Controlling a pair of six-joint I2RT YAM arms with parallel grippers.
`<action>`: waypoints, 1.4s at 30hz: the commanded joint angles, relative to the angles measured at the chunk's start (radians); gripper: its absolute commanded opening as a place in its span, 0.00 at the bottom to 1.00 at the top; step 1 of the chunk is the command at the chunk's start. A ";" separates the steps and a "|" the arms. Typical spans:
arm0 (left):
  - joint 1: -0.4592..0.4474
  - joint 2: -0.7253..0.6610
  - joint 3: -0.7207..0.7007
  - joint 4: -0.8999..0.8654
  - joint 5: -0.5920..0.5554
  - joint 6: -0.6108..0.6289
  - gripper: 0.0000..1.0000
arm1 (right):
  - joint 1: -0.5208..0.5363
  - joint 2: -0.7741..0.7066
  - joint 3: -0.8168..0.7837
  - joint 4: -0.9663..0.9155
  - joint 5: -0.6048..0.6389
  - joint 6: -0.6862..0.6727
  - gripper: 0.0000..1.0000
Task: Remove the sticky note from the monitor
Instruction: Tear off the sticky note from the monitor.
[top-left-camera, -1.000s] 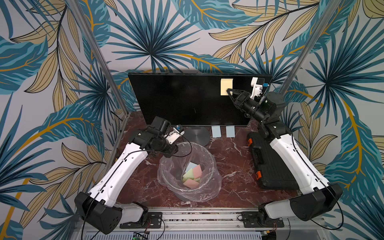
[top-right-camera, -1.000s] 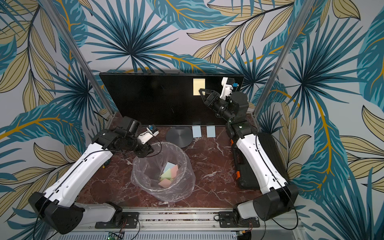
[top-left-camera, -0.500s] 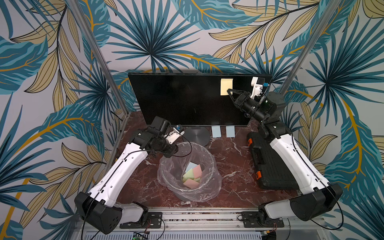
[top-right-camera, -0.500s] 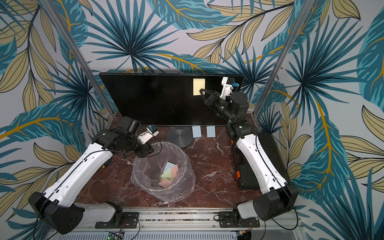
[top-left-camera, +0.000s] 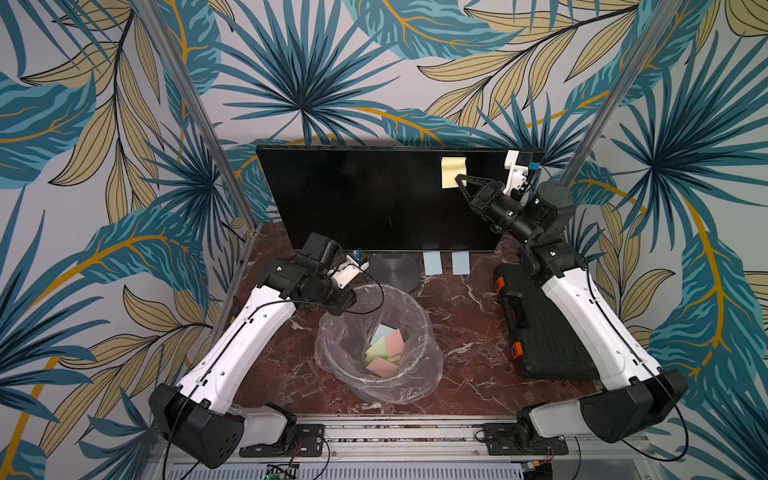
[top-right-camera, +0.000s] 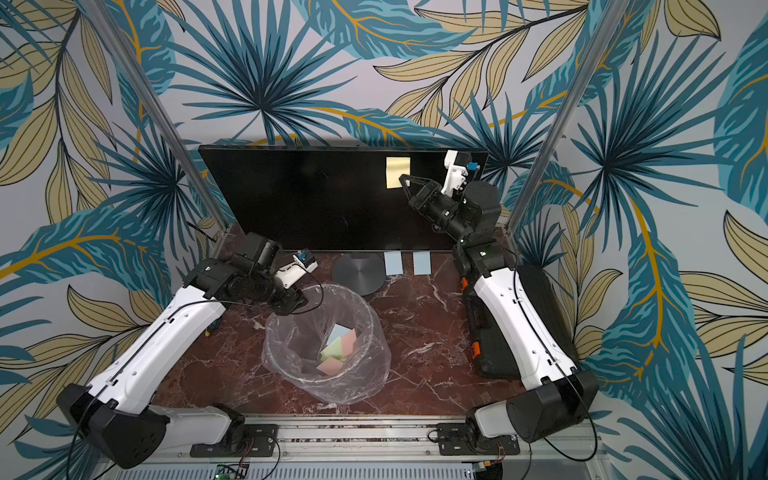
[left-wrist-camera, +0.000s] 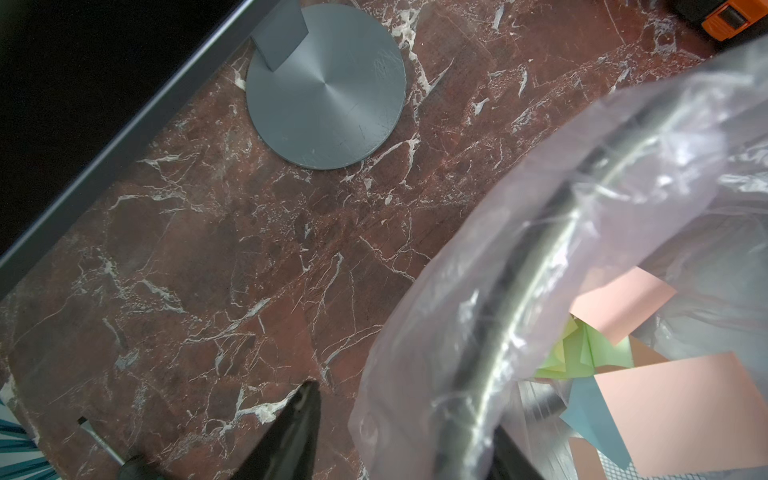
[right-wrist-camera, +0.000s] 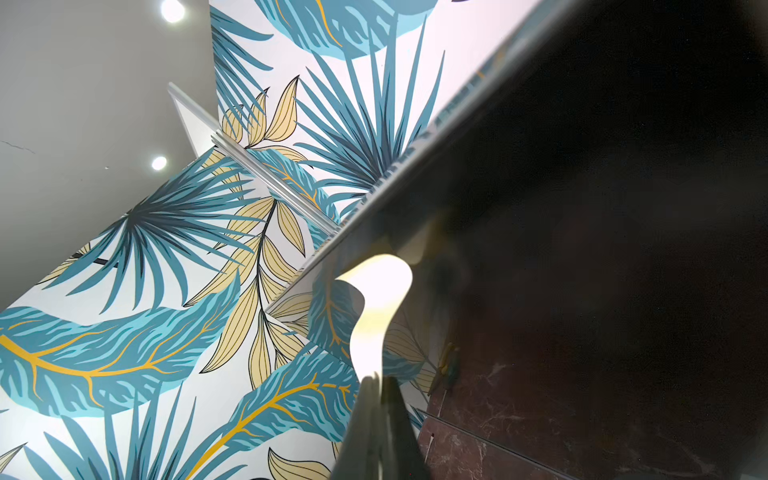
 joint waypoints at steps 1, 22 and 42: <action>0.001 -0.010 -0.009 0.006 -0.021 0.005 0.53 | -0.003 -0.030 0.015 0.043 -0.029 -0.012 0.00; 0.001 -0.005 -0.004 0.004 -0.022 0.005 0.53 | -0.001 -0.098 -0.047 0.280 -0.180 -0.010 0.00; 0.001 -0.012 -0.008 0.002 -0.023 0.005 0.53 | 0.222 -0.183 -0.151 -0.270 -0.055 -0.310 0.00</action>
